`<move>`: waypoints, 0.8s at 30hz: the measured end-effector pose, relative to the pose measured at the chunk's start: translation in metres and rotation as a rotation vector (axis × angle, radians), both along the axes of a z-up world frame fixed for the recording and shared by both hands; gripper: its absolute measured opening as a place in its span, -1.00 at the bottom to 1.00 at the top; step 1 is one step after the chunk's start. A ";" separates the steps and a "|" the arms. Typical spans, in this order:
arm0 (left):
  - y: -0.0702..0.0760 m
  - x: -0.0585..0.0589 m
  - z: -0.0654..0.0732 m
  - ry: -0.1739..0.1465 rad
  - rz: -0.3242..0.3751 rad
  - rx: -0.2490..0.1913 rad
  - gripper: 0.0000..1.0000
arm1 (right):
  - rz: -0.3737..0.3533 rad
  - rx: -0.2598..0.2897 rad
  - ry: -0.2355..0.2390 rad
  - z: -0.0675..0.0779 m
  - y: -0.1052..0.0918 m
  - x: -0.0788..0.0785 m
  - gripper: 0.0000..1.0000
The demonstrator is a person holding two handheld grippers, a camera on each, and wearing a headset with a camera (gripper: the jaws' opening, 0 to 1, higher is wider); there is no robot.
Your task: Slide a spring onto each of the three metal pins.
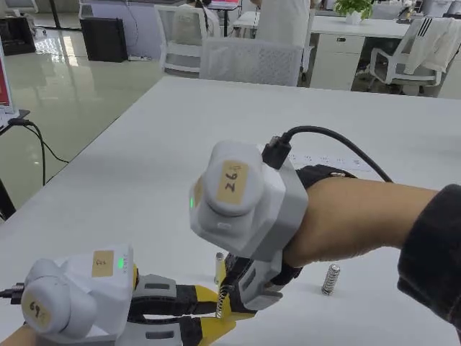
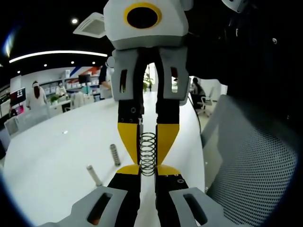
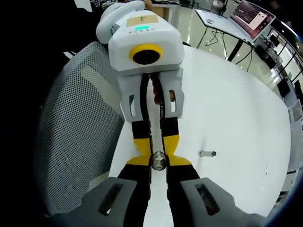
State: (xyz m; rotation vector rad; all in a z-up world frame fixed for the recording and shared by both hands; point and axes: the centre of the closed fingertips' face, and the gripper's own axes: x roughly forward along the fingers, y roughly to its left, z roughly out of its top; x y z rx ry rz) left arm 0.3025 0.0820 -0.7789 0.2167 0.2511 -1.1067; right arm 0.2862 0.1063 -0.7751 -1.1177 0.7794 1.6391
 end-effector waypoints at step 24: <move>0.017 0.005 -0.018 0.065 0.089 -0.017 -0.54 | -0.040 -0.007 -0.019 0.002 -0.007 0.012 -0.83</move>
